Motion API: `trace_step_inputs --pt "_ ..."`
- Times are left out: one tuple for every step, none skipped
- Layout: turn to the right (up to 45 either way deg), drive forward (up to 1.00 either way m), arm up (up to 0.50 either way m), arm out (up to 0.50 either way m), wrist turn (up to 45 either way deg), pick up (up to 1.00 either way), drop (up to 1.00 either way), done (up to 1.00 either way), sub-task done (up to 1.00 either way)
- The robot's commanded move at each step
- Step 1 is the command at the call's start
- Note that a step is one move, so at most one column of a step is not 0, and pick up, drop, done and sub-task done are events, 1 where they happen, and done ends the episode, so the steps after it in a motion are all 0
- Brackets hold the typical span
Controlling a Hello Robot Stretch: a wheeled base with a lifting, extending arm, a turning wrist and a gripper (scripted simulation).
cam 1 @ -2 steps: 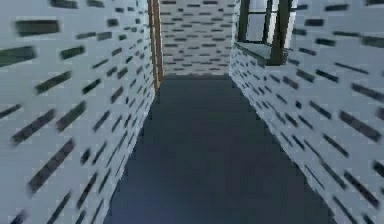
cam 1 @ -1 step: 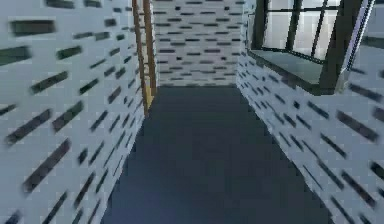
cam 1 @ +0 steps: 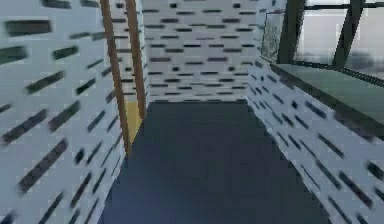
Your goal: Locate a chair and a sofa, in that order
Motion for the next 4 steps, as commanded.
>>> trace_step_inputs --pt "0.0 1.00 0.00 0.00 0.0 0.00 0.00 0.00 0.00" --pt "-6.0 0.00 0.00 0.00 0.0 0.00 0.00 0.00 0.00" --pt "0.0 0.65 0.00 0.00 0.0 0.00 0.00 0.00 0.00" --pt "3.0 0.00 0.00 0.00 0.0 0.00 0.00 0.00 0.00"
